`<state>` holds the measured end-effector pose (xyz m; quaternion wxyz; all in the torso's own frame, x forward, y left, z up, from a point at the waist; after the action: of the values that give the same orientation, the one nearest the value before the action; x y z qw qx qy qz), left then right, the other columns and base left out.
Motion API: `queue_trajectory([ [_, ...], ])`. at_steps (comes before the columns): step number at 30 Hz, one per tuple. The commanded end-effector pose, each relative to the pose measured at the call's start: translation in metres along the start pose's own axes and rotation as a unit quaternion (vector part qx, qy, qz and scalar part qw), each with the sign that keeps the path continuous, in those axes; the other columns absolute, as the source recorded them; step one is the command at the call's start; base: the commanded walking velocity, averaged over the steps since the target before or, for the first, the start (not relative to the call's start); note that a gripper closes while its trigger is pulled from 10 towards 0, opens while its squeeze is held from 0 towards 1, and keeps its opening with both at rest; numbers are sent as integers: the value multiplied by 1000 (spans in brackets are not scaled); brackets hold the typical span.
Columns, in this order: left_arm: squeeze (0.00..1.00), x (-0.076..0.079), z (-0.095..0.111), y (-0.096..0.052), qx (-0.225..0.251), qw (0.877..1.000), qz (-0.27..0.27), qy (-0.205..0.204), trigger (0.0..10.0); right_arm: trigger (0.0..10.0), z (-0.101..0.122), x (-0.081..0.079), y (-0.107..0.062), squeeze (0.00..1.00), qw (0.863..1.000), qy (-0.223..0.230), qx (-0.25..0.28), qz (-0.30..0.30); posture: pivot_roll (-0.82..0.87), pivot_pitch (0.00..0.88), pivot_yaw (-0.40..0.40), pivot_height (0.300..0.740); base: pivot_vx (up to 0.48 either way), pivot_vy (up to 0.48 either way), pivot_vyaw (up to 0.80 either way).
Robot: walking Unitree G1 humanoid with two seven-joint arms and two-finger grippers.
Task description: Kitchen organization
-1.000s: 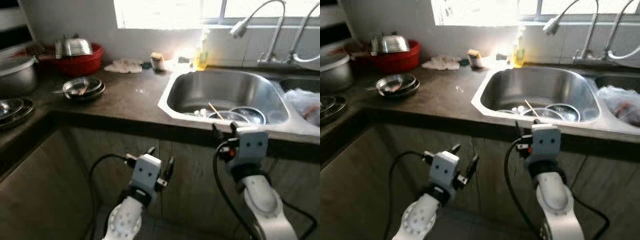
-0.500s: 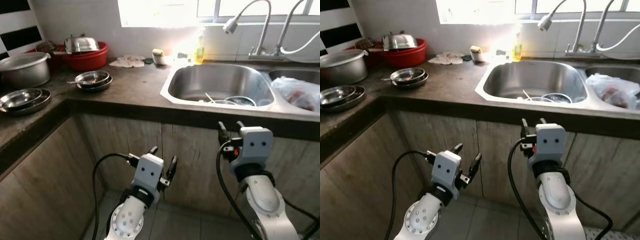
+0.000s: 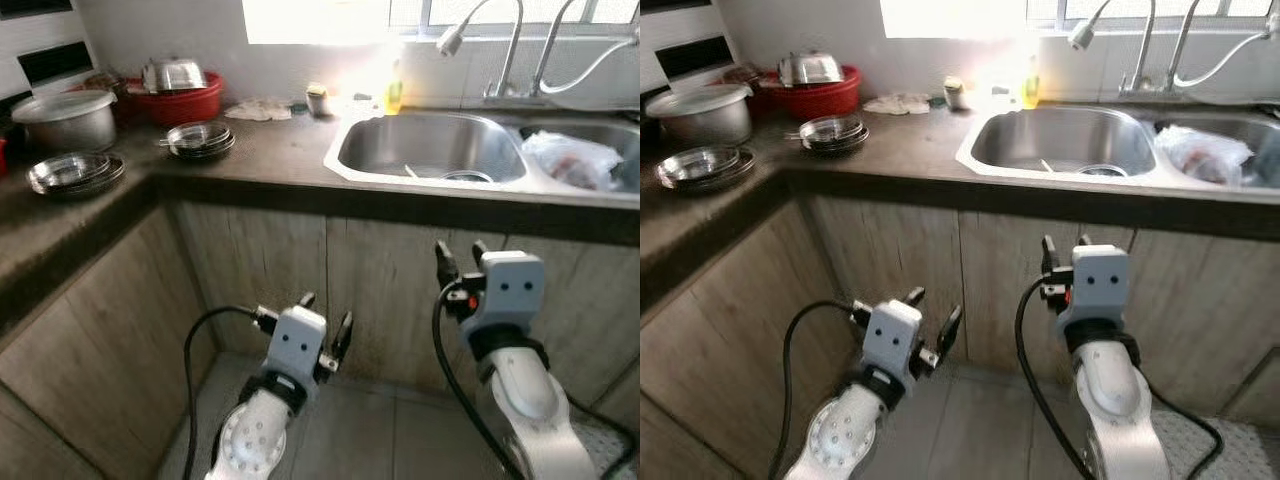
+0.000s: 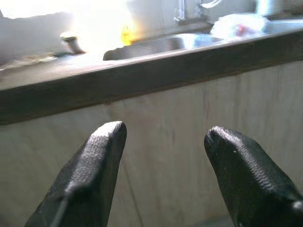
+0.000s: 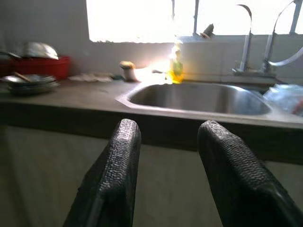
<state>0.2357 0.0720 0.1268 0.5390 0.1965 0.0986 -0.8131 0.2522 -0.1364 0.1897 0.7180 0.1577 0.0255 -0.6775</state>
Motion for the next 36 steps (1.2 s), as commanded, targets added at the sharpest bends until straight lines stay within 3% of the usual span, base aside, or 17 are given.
queue_trajectory([
  [1,0,2,3,1,3,1000,-2,-2,10000,10000,4,3,0,0,1000,-8,6,-4,169,1,-24,740,0,0,0],
  [9,0,1,4,2,5,1000,3,1,10000,10000,5,2,2,0,1000,-6,9,-1,171,2,-24,740,0,0,0],
  [36,0,-1,4,3,7,1000,4,3,10000,10000,3,-7,8,0,999,-2,1,38,174,0,-29,740,291,0,148],
])
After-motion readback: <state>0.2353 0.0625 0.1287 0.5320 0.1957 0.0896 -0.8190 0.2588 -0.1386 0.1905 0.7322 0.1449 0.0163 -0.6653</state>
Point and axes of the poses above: a point about 5 cm out from each wrist's last joint towards the gripper, its own y axis pointing out of the wrist towards the gripper, its own z axis along the axis of the wrist's last joint, x = y × z, the point moved 1 cm from there along y, pointing out of the wrist towards the gripper, and after that the axes turned 15 degrees about y, right-handed, at the moved point
